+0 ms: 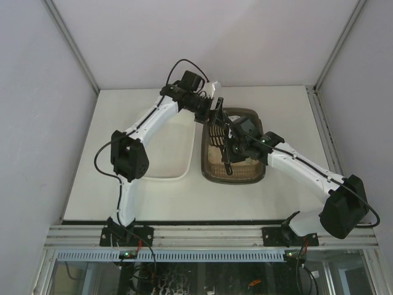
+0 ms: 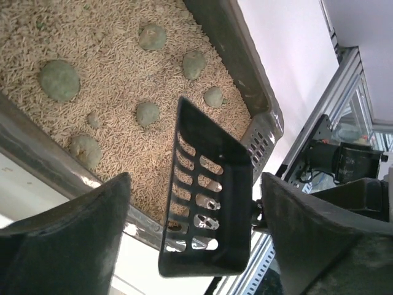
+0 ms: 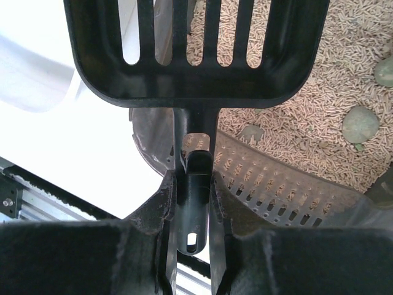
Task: Clean the litter box
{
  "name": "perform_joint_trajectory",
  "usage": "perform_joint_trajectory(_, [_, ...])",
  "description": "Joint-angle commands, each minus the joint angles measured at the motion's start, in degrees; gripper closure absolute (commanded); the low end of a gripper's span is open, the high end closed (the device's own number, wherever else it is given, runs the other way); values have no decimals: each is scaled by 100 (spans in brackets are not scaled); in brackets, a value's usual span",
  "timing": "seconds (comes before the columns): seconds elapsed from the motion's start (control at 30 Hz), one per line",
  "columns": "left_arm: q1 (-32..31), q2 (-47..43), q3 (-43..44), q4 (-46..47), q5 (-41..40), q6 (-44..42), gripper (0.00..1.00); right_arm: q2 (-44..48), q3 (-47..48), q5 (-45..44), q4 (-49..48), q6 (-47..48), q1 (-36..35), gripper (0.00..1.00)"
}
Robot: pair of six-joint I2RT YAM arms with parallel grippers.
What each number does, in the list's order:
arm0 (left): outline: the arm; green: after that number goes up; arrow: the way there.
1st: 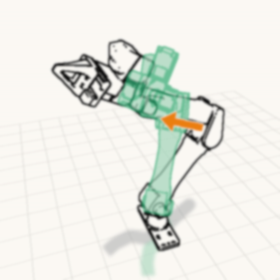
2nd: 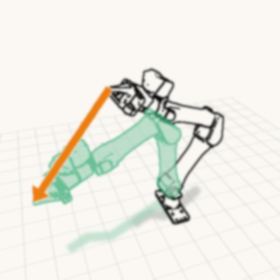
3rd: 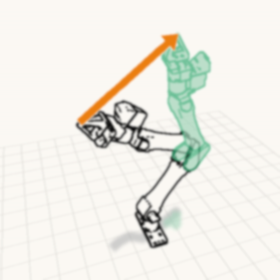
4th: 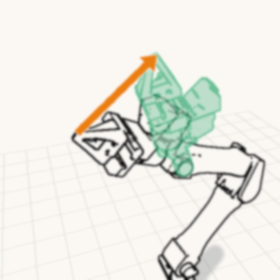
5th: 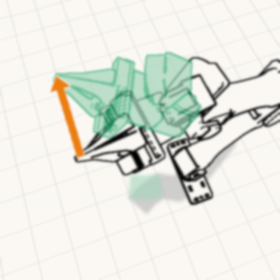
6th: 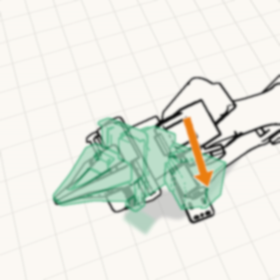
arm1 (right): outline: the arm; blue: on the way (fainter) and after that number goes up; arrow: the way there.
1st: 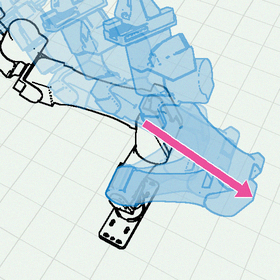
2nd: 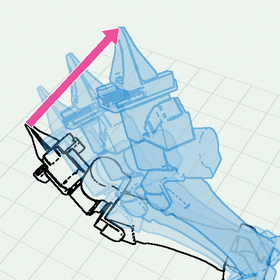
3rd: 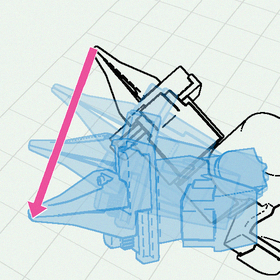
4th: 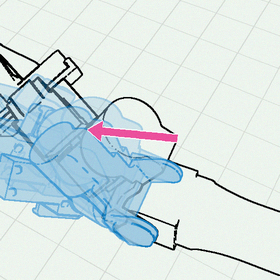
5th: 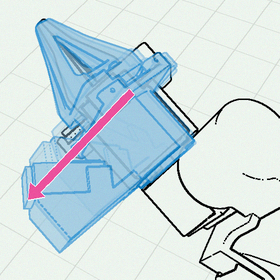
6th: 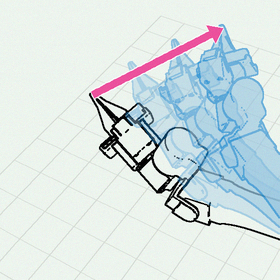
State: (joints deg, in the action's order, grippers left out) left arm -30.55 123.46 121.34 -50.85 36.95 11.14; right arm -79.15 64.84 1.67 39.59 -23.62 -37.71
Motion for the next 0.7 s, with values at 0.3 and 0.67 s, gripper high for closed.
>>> perform_joint_trajectory(0.3, [127,-691,-1345,854,2290,-227,100,857,-737,1071,-1092,-281,150,10])
perform_joint_trajectory(0.67, [459,-1780,-3298,4265,2311,1708,100,1467,-2184,3013,-3359,-1458,826,54])
